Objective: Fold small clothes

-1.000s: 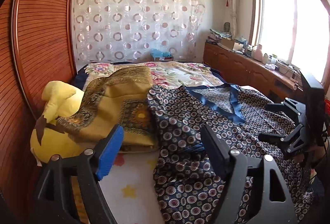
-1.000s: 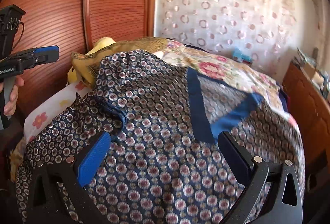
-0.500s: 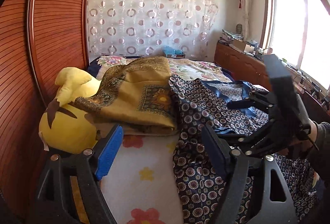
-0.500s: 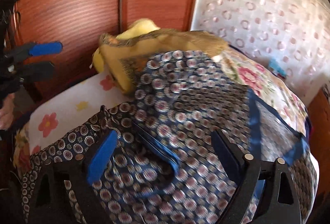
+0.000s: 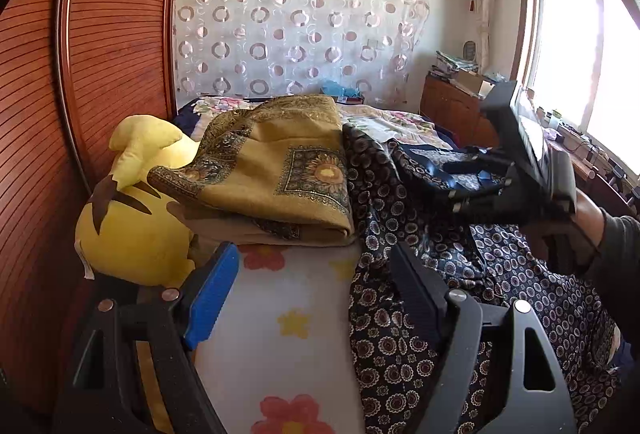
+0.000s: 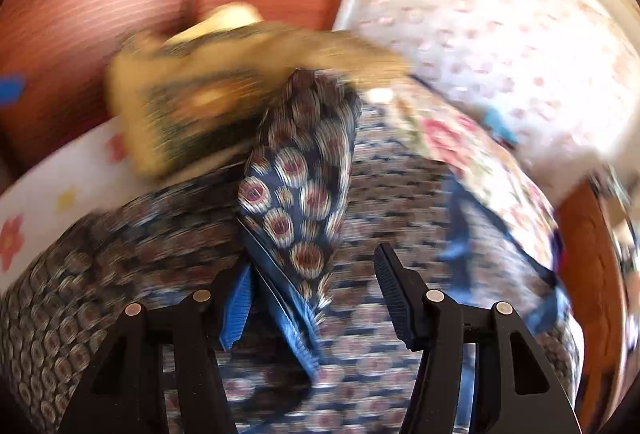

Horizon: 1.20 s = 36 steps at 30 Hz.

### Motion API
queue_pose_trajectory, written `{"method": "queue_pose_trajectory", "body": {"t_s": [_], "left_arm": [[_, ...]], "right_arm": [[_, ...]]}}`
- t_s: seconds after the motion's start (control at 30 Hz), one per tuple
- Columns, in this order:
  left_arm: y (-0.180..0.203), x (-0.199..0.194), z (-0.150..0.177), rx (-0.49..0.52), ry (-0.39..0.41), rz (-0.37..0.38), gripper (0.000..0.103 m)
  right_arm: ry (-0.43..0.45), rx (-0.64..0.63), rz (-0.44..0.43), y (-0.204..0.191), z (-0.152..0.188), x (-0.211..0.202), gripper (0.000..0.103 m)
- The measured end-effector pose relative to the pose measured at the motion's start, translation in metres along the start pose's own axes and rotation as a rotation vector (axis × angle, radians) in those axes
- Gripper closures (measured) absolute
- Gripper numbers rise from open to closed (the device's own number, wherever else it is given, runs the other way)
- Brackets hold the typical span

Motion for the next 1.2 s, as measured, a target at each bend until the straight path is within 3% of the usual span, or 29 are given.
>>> {"method": "queue_pose_trajectory", "body": {"t_s": [0.17,0.4,0.67,0.83,0.9,1.07,1.2], "left_arm": [[0.006,0.016,-0.004,0.003,-0.019,0.014,0.024],[0.024,0.046,-0.023,0.051,-0.052,0.051,0.024],[0.051,0.091,-0.052,0.109,-0.103,0.104,0.046],[0.061,0.122,-0.071,0.128,-0.128,0.083,0.047],[0.065,0.134,-0.077,0.141,-0.14,0.073,0.048],[0.07,0.165,-0.089,0.144,-0.188,0.079,0.061],[0.069,0.188,-0.096,0.159,-0.229,0.045,0.061]], "right_arm": [[0.015,0.102,-0.001,0.041,0.002,-0.002,0.043],[0.037,0.13,-0.021,0.049,0.027,-0.028,0.043],[-0.014,0.207,0.006,0.088,0.088,-0.046,0.043],[-0.055,0.269,0.025,0.115,0.122,-0.051,0.043],[-0.067,0.29,0.031,0.122,0.129,-0.054,0.043],[-0.081,0.357,-0.005,0.133,0.142,-0.05,0.04],[-0.083,0.358,-0.004,0.133,0.142,-0.047,0.035]]}}
Point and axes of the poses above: each gripper's, at about its wrist camera, not at the fingertips, and x roughly the way its jaws point, y to its right, z to its underside, the point moved 4 cm from there along x, roughly the way its jaws point, and after that the axes turned 2 degrees about -x, right-handed, at the moved point
